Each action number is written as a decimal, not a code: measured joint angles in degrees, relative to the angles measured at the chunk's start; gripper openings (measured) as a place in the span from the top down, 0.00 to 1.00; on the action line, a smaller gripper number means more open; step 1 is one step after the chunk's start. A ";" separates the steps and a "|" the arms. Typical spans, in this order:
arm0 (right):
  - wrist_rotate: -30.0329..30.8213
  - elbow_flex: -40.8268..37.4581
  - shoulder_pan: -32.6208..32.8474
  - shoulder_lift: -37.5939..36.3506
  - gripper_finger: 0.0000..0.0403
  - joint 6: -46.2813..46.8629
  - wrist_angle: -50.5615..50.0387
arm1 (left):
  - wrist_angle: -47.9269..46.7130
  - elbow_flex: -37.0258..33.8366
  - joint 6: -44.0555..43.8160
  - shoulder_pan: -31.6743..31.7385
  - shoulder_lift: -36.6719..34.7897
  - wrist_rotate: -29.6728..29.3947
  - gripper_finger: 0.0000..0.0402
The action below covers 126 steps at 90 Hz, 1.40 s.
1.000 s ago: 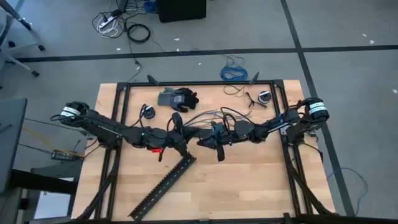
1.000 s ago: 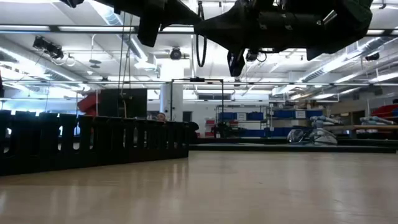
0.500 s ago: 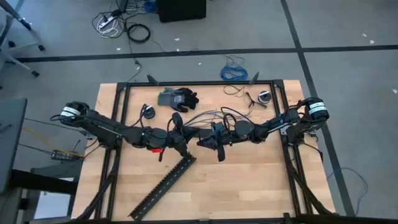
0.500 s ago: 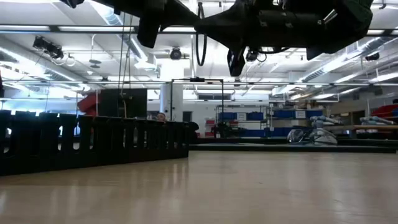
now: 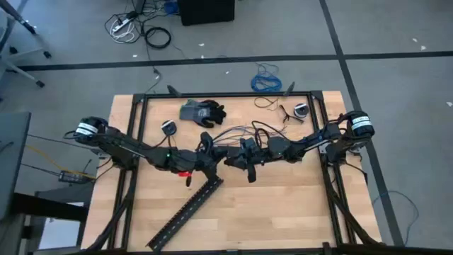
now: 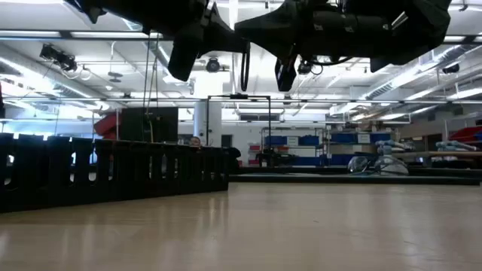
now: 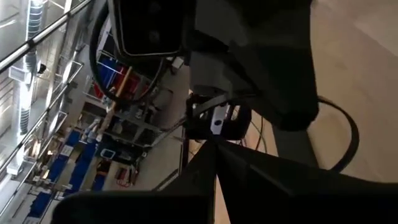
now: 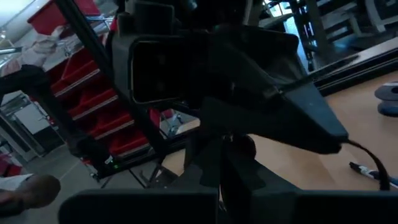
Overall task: Ziptie cables
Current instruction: Wrap the cable wires with the black zip tie
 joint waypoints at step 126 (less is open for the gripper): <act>-2.95 -0.01 -3.34 0.00 1.00 6.33 -4.23 | -4.14 0.00 8.29 -1.86 0.00 -8.50 1.00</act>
